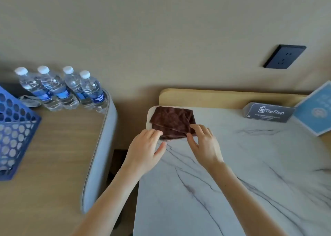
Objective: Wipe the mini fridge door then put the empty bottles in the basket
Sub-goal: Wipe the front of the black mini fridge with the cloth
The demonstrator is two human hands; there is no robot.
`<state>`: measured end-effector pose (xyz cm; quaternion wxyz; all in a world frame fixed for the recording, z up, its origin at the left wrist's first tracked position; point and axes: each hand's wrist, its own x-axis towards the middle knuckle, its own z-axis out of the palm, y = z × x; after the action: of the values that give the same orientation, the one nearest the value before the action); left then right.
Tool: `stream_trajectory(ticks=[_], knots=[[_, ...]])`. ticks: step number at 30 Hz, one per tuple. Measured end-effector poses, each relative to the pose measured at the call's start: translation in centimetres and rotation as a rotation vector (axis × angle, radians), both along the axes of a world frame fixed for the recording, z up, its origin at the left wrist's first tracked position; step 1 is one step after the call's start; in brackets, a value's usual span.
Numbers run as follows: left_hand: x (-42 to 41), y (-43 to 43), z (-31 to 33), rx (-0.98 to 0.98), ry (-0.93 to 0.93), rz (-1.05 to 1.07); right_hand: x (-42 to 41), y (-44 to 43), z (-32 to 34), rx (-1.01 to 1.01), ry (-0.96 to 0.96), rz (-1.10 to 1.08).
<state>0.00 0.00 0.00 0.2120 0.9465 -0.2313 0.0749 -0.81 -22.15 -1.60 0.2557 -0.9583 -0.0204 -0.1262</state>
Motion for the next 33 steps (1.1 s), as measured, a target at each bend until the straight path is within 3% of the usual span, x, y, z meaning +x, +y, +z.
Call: stream_trajectory(ticks=[4, 8, 13, 20, 24, 33], knots=[[2.9, -0.4, -1.0, -0.004, 0.025, 0.05, 5.6, -1.2, -2.1, 0.025, 0.183, -0.064], [4.8, -0.3, -2.6, 0.0, 0.053, 0.072, 9.7, -1.7, -5.2, -0.115, 0.412, -0.043], [5.3, -0.1, -4.3, -0.028, 0.115, 0.093, 11.8, -1.3, -6.7, -0.14, 0.486, -0.066], [4.7, -0.2, -5.7, -0.014, 0.183, 0.106, 12.3, -0.8, -6.5, 0.296, 0.517, -0.146], [4.3, -0.1, -5.9, -0.012, 0.196, 0.104, 12.1, -0.6, -6.3, 0.345, 0.554, -0.134], [2.5, 0.7, -5.0, 0.003, 0.176, 0.108, 8.9, 0.6, -6.4, 0.596, 0.408, -0.118]])
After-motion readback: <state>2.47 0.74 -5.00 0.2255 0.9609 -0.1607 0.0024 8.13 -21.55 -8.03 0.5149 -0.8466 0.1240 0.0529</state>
